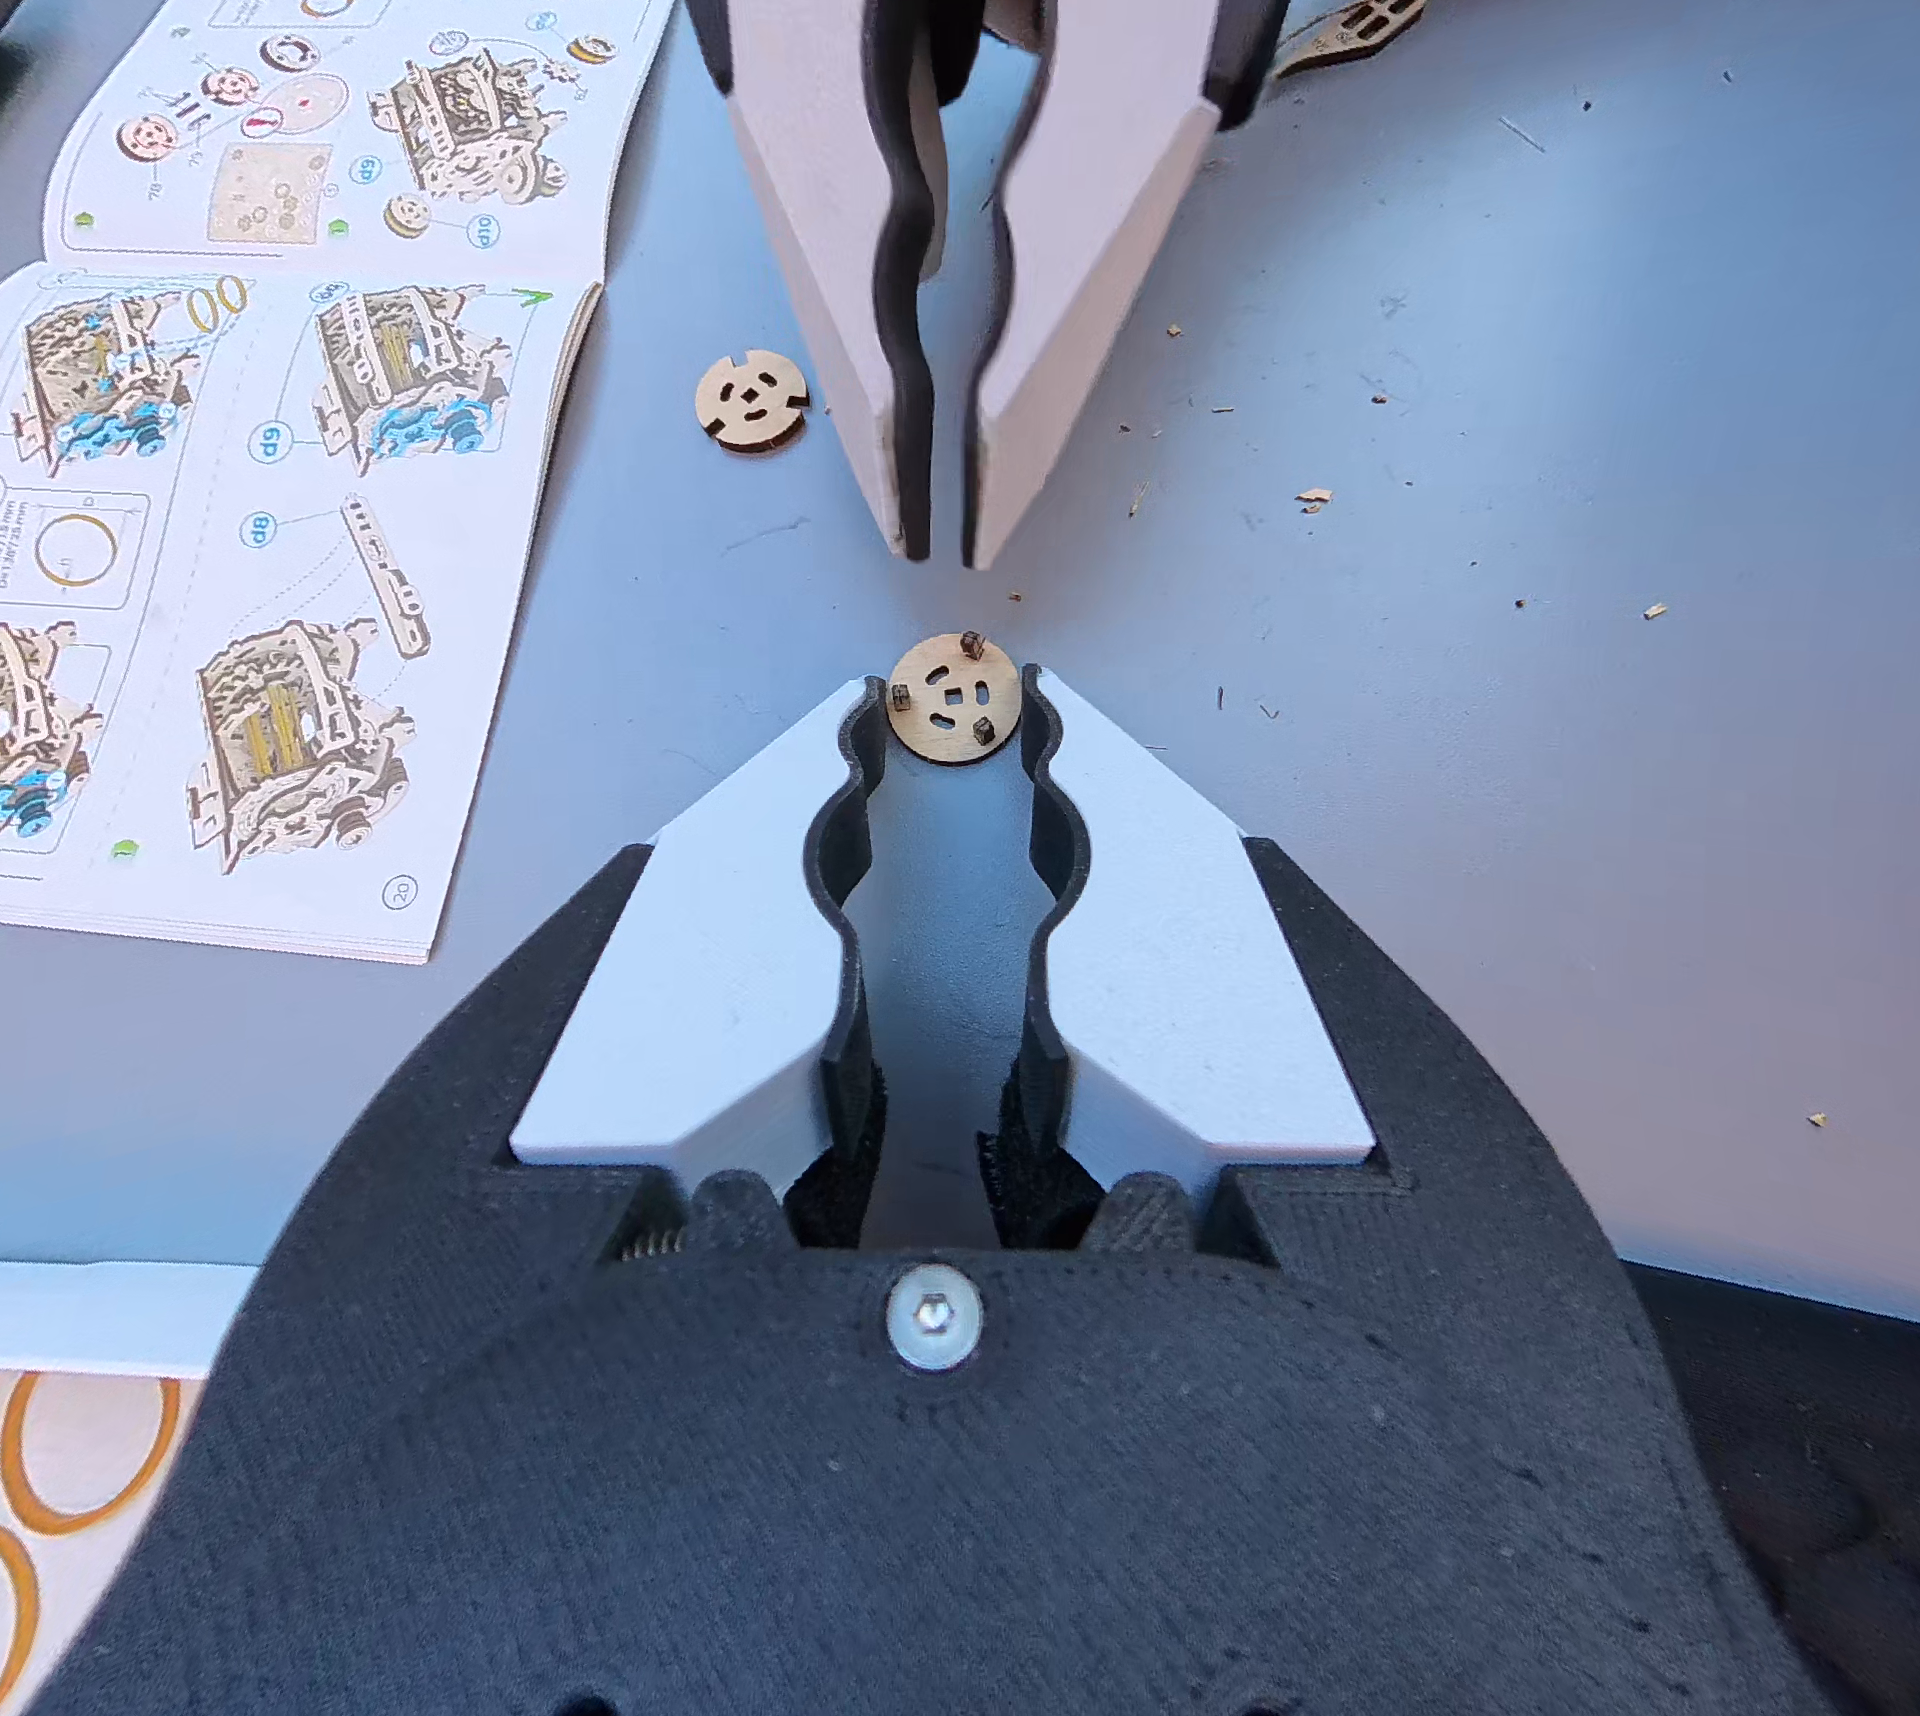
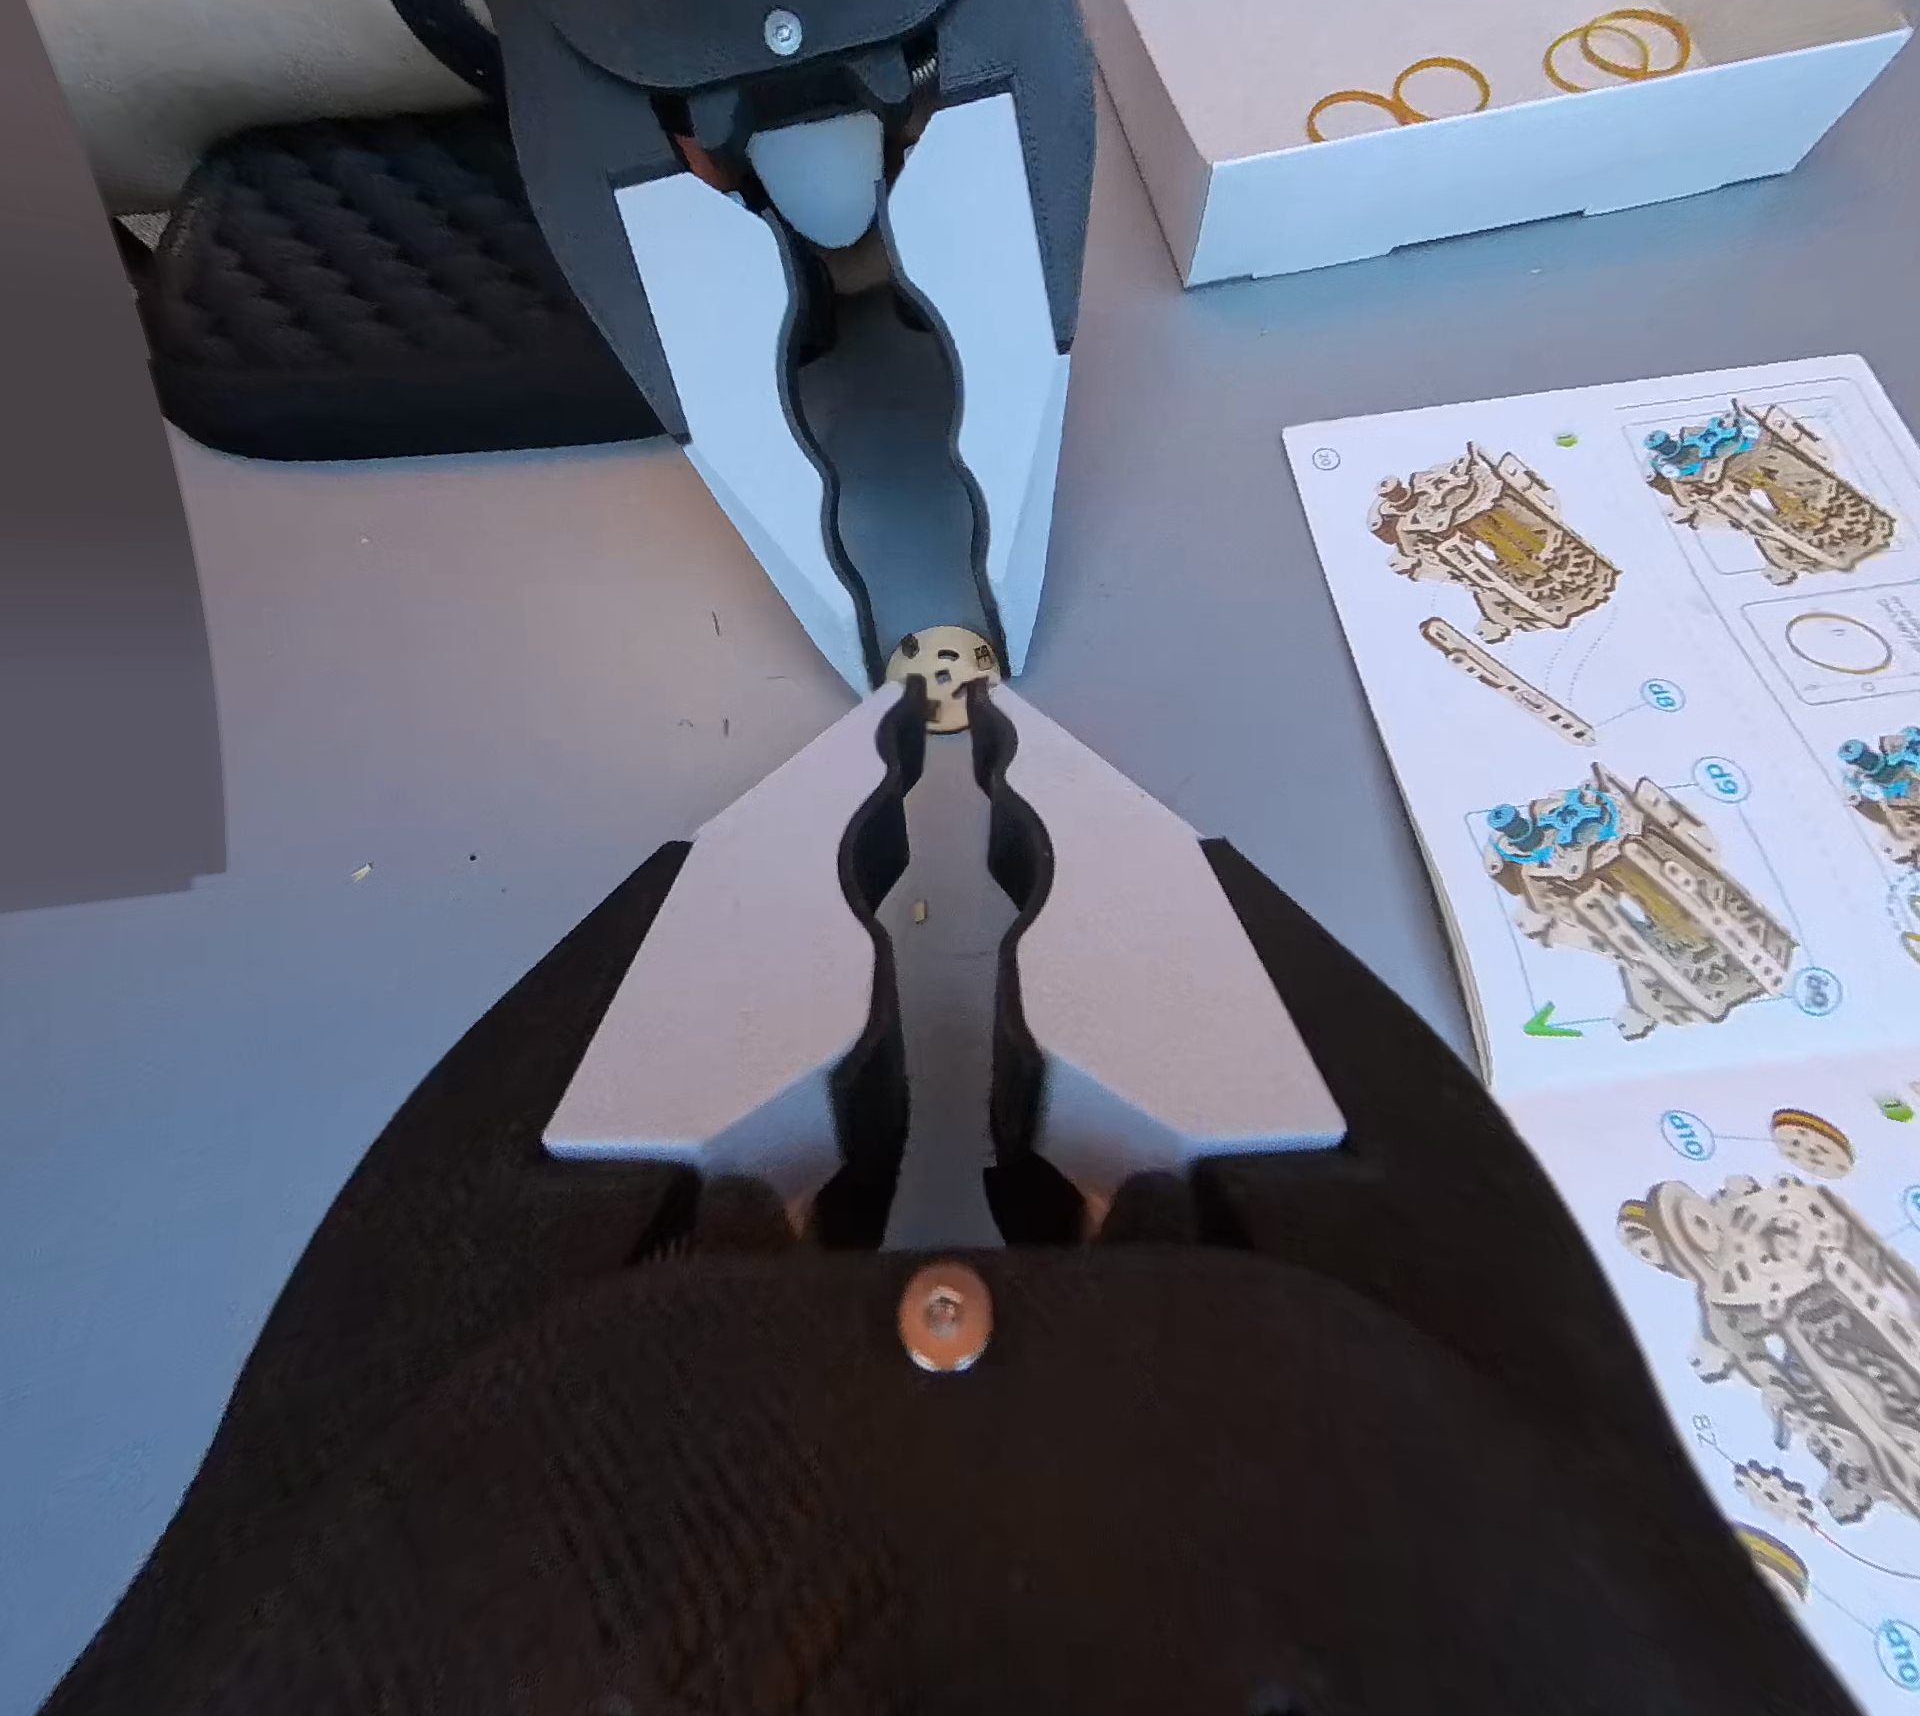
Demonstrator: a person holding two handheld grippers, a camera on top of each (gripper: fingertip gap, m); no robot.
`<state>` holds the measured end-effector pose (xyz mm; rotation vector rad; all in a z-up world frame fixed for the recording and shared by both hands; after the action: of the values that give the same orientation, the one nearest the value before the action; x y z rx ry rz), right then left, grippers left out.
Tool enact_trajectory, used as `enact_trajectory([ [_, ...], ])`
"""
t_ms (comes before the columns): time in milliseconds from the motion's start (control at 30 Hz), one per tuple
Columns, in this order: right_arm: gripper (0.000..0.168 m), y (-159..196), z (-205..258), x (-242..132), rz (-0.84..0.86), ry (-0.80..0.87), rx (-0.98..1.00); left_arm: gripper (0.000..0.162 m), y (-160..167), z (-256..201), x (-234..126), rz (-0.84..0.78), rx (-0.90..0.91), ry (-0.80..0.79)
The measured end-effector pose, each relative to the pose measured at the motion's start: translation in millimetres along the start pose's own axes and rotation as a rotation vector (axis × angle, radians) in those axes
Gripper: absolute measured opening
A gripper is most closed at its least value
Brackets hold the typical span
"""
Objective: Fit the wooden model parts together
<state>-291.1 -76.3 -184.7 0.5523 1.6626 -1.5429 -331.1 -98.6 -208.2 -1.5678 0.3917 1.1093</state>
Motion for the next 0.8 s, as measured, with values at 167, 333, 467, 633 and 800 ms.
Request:
enact_trajectory([
  [167, 0.014, 8, 3, 18, 0.129, 0.067, -0.051, 0.025, 0, 0, 0, 0.0, 0.001, -0.002],
  [333, 0.008, 3, 4, 16, 0.098, 0.054, -0.015, 0.025, 0, 0, 0, 0.001, 0.002, -0.002],
  [467, 0.003, 6, 5, 20, 0.12, 0.039, -0.013, 0.025, 0, 0, 0, 0.001, 0.002, -0.003],
  [633, 0.002, 6, 5, 20, 0.133, 0.052, -0.038, 0.025, 0, 0, 0, 0.001, 0.002, -0.002],
  [800, 0.002, 5, 5, 20, 0.149, 0.046, -0.032, 0.025, 0, 0, 0, 0.001, 0.002, 0.0],
])
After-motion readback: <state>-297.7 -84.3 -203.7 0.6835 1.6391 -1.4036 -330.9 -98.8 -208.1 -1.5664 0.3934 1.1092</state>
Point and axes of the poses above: each gripper's, where its closed fingertips meet, x out along the fingers, y out of its underside, z = x × y across the jaws, the point moved 3 cm from there along -x, back along the fingers, and after that the axes turned 14 degrees about z, right-handed, at the moved point
